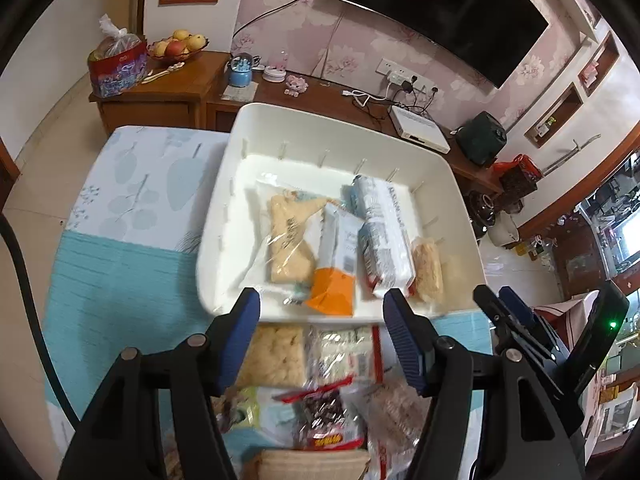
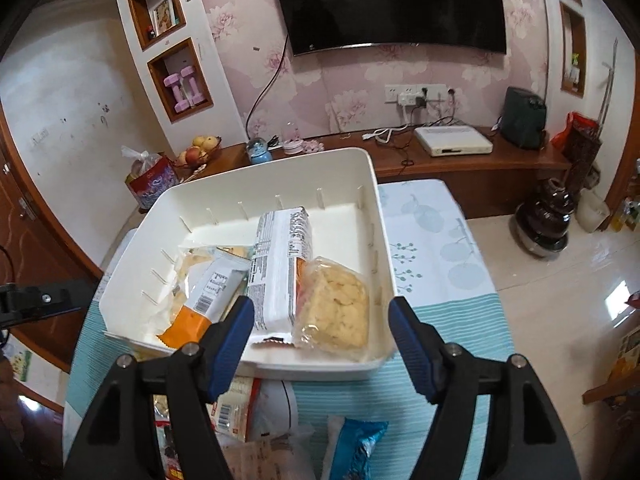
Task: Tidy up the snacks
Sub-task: 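Lower snack bar into bin with left tool while right tool releases cookie bag, then withdraw both tools from the bin back over the snack pile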
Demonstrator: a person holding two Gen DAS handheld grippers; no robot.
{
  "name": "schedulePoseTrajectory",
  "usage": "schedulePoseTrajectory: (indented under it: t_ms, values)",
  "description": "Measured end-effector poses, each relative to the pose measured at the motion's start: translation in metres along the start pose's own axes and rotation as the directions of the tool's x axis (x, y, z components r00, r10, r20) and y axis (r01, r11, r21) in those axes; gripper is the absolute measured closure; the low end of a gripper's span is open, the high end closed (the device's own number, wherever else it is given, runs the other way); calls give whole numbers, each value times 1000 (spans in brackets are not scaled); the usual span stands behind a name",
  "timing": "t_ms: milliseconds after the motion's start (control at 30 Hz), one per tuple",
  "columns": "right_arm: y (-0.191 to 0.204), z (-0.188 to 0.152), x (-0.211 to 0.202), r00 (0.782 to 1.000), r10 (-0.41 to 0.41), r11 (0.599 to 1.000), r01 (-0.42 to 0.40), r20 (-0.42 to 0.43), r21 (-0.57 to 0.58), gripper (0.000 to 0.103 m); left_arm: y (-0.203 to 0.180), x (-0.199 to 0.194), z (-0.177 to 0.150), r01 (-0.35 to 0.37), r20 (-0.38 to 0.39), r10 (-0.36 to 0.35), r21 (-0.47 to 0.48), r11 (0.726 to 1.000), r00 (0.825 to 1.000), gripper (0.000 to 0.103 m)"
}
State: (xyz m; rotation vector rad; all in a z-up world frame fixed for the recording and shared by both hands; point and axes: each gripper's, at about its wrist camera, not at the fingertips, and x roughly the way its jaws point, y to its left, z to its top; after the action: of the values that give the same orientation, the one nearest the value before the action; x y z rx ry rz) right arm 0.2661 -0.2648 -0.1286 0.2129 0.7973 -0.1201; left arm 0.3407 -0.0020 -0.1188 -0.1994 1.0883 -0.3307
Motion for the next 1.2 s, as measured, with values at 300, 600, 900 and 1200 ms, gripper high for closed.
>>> schedulePoseTrajectory:
  t_ms: [300,600,900,1200]
  values:
    - [9,-13,-37,994,-101,995,100,35,21,33,28,-51,-21,-9,24,9,-27,1000,1000,40]
    - [37,-26,-80,984,-154,983,162,85,-86,33,42,-85,-47,10,32,-9,-14,1000,999,34]
    - [61,-58,-102,988,-152,984,155,39,-90,33,62,-94,-79,56,2,-56,-52,997,998,28]
    - [72,-94,-107,981,-190,980,187,-35,-70,32,88,-76,-119,85,-83,-97,-145,986,992,16]
